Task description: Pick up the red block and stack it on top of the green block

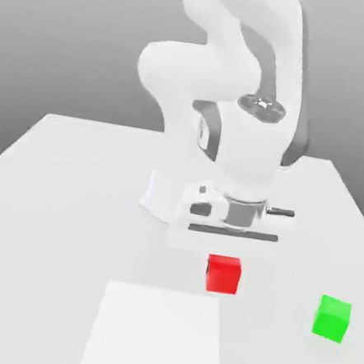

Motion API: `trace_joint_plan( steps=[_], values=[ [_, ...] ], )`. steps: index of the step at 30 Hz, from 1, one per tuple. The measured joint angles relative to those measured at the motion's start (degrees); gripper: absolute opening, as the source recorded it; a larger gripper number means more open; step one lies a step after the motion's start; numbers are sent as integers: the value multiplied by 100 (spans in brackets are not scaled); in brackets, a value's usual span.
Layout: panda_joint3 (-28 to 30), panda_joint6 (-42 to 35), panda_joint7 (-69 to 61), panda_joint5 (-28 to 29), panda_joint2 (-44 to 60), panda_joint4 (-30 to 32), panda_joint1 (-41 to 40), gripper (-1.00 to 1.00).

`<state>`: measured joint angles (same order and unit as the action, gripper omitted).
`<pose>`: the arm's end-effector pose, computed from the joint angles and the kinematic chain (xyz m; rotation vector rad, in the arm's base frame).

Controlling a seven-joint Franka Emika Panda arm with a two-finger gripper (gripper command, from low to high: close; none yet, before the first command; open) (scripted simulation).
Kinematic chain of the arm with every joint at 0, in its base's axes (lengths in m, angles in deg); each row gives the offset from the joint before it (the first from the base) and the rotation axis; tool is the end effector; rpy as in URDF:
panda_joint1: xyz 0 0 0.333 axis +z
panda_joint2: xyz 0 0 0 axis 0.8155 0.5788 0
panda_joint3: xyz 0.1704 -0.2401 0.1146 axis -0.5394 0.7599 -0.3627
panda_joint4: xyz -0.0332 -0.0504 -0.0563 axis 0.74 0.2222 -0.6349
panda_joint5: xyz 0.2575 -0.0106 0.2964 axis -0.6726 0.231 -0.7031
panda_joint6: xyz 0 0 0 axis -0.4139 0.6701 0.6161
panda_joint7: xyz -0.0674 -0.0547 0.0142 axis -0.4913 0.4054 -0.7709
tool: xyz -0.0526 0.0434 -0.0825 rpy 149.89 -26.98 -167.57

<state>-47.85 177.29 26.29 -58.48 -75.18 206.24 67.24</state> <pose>0.3154 0.0964 0.2083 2.9404 -1.1057 0.0006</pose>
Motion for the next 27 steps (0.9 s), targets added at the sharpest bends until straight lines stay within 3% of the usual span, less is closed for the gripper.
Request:
trace_joint_plan(
  steps=[18,24,25,27],
  values=[
    [-748,-1079,-915,169,637,-1707,1724,-100],
    [-621,-354,-661,642,1559,-1897,1905,-100],
    [-547,-196,-584,746,1731,-1904,1953,100],
    [-547,-196,-584,746,1731,-1904,1953,100]
  ],
)
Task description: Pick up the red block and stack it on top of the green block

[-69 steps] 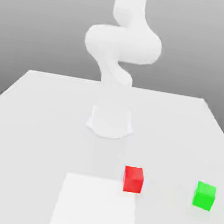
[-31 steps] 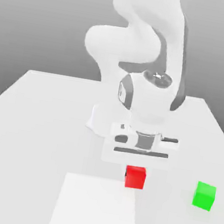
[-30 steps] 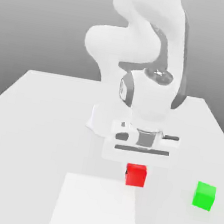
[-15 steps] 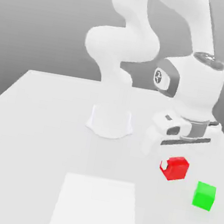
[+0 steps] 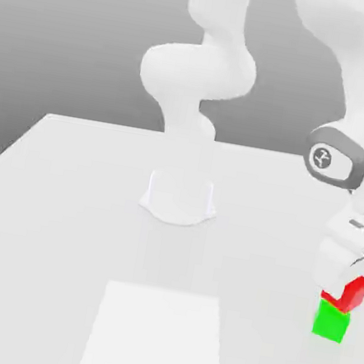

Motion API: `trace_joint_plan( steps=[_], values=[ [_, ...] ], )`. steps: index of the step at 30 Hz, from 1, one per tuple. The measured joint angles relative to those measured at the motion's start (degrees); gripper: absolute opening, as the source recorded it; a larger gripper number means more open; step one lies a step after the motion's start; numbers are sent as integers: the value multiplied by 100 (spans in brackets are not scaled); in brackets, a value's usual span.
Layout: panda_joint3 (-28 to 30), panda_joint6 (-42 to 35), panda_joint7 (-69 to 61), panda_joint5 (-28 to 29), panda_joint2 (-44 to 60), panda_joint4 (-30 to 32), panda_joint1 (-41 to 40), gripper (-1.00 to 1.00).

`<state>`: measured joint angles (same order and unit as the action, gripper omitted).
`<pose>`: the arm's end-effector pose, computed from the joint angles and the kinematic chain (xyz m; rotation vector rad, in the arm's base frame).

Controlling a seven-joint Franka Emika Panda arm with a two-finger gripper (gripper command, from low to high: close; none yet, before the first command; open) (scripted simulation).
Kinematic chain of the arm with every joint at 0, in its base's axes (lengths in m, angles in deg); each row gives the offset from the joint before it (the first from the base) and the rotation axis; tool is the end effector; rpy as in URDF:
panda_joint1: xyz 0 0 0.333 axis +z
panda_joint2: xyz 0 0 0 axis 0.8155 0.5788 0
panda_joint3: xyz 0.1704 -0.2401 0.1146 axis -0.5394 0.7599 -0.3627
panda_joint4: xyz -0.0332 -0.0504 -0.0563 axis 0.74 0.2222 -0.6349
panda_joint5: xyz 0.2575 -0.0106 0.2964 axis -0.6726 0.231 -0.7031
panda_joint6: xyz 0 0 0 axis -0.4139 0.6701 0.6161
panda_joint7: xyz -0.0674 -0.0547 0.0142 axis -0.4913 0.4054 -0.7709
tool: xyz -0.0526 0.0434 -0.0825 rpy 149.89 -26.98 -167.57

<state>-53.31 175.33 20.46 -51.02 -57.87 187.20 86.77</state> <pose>0.3144 0.2992 0.1871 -3.1391 0.0960 -0.0007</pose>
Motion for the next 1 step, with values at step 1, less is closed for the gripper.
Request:
trace_joint_plan(
  steps=[1],
  values=[
    [0,0,0,0,0,0,0,100]
  ],
)
